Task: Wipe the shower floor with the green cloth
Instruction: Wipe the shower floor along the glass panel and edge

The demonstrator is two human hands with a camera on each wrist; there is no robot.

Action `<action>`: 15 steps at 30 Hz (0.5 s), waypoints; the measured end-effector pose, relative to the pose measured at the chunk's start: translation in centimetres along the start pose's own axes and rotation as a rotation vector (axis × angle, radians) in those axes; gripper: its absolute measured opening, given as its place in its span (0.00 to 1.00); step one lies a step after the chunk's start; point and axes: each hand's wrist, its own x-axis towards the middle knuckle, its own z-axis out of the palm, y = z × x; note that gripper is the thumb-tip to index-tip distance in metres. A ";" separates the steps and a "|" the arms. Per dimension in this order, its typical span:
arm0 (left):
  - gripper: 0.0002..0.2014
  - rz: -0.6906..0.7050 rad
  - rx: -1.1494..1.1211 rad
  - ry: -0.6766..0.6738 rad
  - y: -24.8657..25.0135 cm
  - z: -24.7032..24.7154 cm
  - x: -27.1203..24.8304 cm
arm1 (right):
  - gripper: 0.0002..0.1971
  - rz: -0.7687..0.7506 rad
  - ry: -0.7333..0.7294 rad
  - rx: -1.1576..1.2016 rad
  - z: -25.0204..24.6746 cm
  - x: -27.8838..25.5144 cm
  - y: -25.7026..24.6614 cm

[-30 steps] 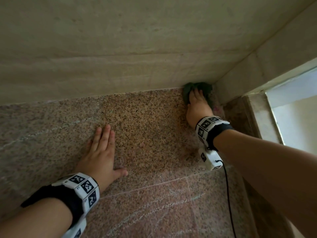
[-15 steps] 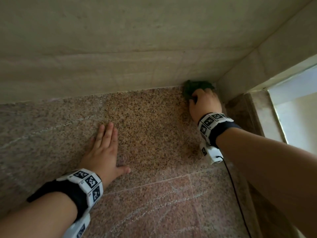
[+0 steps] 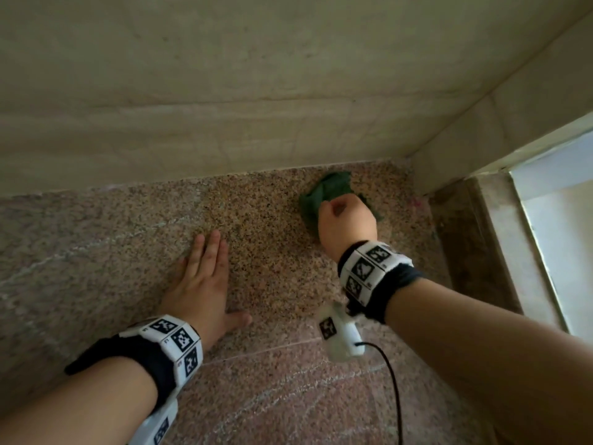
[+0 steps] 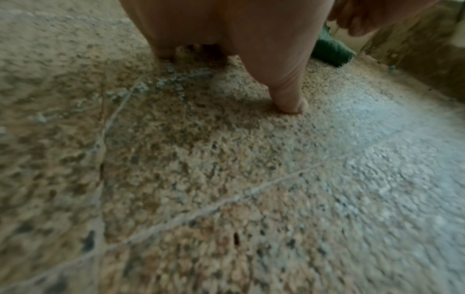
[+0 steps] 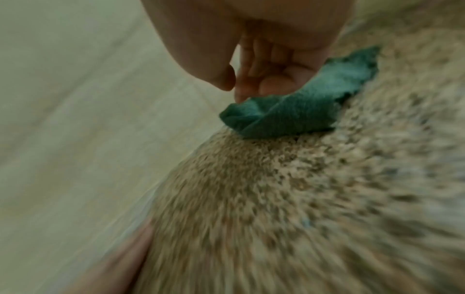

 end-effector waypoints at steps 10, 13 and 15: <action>0.63 0.020 -0.040 0.021 -0.1 0.2 0.0 | 0.20 -0.243 0.164 -0.464 1.7 3.0 0.3; 0.63 0.025 -0.019 0.034 -0.2 0.4 0.1 | 0.24 -0.456 0.177 -0.494 2.3 1.6 1.3; 0.63 0.025 -0.017 0.034 -0.3 0.4 0.1 | 0.29 -0.477 0.135 -0.502 2.3 1.4 1.4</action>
